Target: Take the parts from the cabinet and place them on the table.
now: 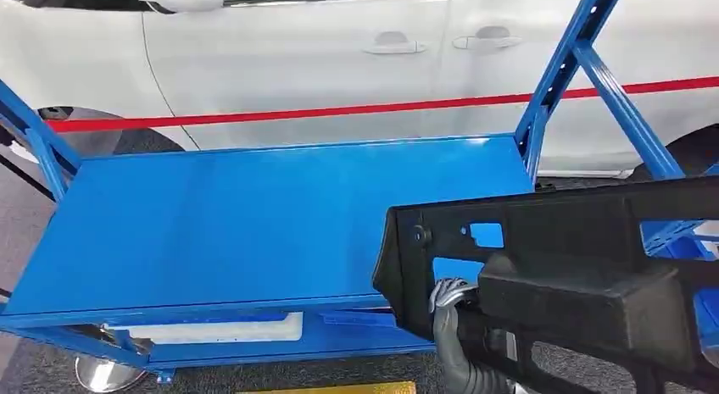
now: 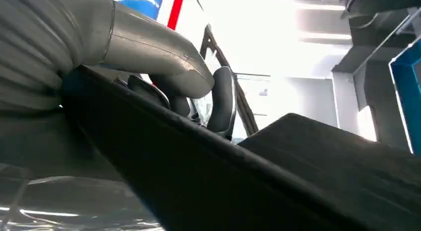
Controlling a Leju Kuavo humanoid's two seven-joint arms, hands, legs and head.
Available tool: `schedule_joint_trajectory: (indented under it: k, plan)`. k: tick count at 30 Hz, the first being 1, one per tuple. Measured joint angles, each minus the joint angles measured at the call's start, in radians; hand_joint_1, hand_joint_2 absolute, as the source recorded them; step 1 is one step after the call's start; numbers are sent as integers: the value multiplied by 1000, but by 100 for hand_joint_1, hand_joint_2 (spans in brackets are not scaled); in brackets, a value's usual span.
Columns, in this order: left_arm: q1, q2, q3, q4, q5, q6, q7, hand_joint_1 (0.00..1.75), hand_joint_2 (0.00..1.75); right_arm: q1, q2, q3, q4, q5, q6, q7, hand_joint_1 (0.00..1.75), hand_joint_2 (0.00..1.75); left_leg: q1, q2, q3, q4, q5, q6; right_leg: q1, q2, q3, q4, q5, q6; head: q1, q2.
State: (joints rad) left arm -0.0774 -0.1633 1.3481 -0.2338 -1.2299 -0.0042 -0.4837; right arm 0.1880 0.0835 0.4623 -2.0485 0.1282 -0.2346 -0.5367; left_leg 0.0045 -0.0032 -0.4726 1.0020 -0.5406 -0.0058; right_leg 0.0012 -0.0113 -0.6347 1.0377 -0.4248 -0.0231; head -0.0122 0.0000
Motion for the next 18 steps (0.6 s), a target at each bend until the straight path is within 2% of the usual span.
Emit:
schedule_joint_trajectory:
  k: [3,4,5,6,8,9,10,11,12,13,14,15,16,18]
  plan:
    - [2,0,0,0,0,0,0,0,0,4,0,-2,-1,1,6,-2,175,175,-7,-1,-7,1,17,15,-9,0,2,-8,19,20,-4,0]
    - [4,0,0,0,0,0,0,0,0,7,1,-3,-2,1,6,-2,175,175,0,-1,-11,-11,35,23,-4,1,-2,-11,27,28,-1,0]
    - [1,-1,0,0,0,0,0,0,0,9,0,-5,-2,1,6,-2,175,175,5,7,-20,-16,49,30,-9,6,-11,3,-1,32,-2,0]
    - [1,-1,0,0,0,0,0,0,0,9,0,-8,-5,1,7,-2,175,175,6,8,-35,-17,61,41,-8,7,-27,42,-62,34,4,0]
    - [1,-2,0,0,0,0,1,0,0,11,0,-11,-6,1,8,-2,175,175,5,9,-59,-16,80,42,-13,8,-66,181,-176,41,8,0]
    - [2,-2,0,0,0,0,1,0,0,12,0,-12,-6,0,8,-2,175,175,5,10,-74,-14,90,41,-14,9,-77,243,-204,45,9,0]
    - [2,-1,0,0,0,0,1,0,0,14,0,-13,-6,1,8,-2,175,175,5,11,-90,-12,100,38,-15,8,-76,281,-201,47,9,0]
    - [2,-2,0,0,0,0,1,0,0,15,0,-15,-6,1,8,-2,175,175,6,11,-105,-8,109,35,-18,8,-55,274,-172,49,10,0]
    - [2,-2,0,0,0,0,1,0,0,15,0,-16,-6,1,8,-2,175,175,7,11,-119,-4,116,31,-20,8,-9,222,-132,49,9,0]
    - [2,-3,0,0,0,0,1,0,0,15,0,-17,-6,1,8,-2,175,175,8,11,-130,2,121,27,-23,8,46,149,-105,49,9,0]
    - [2,-3,0,0,0,0,2,0,0,15,0,-17,-7,0,8,-2,175,175,9,10,-140,10,125,21,-25,8,116,53,-95,49,9,0]
    - [2,-3,0,0,0,0,2,0,0,13,0,-17,-8,1,9,-2,175,175,4,8,-150,20,129,15,-21,10,164,-26,-128,47,10,0]
    - [2,-3,0,0,0,0,2,0,0,16,0,-18,-8,2,10,-2,175,175,5,8,-149,21,134,8,-15,16,160,-24,-124,34,4,0]
    - [2,-3,0,0,0,0,2,0,0,18,0,-19,-9,6,12,-3,175,175,6,8,-151,19,150,-7,-11,17,151,-23,-118,24,8,0]
